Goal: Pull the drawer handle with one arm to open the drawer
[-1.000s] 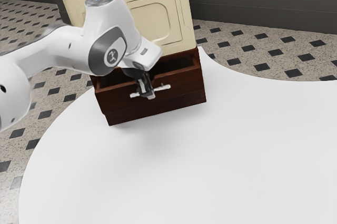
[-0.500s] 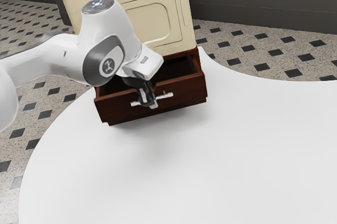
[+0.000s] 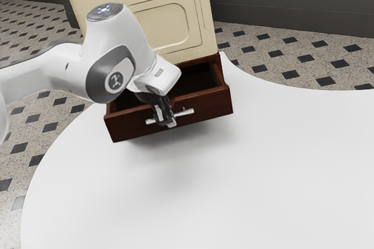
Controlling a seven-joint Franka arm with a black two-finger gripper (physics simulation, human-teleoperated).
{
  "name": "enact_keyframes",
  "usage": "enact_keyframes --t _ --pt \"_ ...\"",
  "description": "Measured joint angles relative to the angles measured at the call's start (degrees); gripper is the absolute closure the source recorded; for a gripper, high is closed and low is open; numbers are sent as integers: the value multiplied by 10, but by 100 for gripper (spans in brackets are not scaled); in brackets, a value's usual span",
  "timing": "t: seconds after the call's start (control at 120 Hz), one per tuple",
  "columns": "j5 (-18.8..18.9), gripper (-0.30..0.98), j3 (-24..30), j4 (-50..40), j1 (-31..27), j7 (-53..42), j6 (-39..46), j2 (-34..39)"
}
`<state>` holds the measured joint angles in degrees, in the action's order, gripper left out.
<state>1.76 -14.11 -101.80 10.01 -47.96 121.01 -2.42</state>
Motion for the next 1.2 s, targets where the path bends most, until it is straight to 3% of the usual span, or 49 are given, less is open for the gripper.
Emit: enact_keyframes --t 0.708,0.858,1.008,1.2 --pt "8 71 40 -65 -12 25 8 83" --pt "55 43 93 34 1 33 -95 189" --pt "72 21 80 91 -1 39 -249 200" --pt "76 9 68 90 -2 44 -371 195"
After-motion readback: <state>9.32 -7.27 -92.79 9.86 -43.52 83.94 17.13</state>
